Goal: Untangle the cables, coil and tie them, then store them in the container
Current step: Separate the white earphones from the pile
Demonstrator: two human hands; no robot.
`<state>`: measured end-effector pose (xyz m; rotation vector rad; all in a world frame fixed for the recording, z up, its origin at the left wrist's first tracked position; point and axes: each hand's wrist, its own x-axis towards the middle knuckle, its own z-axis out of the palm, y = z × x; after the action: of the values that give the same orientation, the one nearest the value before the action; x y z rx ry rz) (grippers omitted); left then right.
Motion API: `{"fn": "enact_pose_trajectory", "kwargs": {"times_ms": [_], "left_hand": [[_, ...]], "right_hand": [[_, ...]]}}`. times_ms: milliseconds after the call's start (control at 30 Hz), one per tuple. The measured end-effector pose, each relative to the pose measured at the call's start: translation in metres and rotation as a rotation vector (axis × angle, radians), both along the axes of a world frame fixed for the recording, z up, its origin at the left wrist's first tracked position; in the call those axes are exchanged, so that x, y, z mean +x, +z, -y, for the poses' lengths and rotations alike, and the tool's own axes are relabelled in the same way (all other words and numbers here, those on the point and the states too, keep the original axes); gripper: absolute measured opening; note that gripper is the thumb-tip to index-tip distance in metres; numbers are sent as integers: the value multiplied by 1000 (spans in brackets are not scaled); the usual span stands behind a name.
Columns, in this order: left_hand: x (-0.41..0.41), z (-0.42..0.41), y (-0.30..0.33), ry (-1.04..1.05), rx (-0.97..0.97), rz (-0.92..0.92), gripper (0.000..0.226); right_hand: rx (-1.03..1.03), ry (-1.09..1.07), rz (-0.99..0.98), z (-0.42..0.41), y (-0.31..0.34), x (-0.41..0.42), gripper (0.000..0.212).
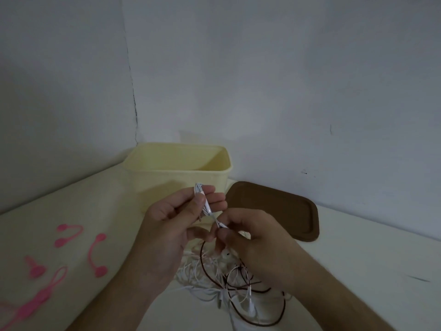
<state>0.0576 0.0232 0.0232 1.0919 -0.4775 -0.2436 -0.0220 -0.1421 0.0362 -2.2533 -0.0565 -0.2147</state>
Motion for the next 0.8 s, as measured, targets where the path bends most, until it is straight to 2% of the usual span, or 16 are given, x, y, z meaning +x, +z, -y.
{"fn": "enact_pose_trajectory", "kwargs": {"times_ms": [100, 267, 400, 500, 567, 633, 800], "left_hand": [[0, 0, -1, 54, 108, 118, 24], [1, 5, -11, 180, 285, 296, 19], [4, 5, -13, 188, 277, 294, 21], [3, 5, -11, 196, 214, 249, 21], [4, 5, -11, 215, 197, 233, 22], [5, 5, -11, 218, 195, 228, 23], [6, 3, -9, 203, 197, 215, 26]], "right_hand": [[145, 33, -52, 0, -2, 0, 17], [252, 53, -86, 1, -2, 0, 16], [370, 28, -117, 1, -1, 0, 19], [248, -75, -126, -1, 0, 0, 6], [139, -162, -94, -2, 2, -1, 12], [144, -191, -65, -1, 5, -1, 16], [193, -113, -93, 7, 8, -1, 17]]}}
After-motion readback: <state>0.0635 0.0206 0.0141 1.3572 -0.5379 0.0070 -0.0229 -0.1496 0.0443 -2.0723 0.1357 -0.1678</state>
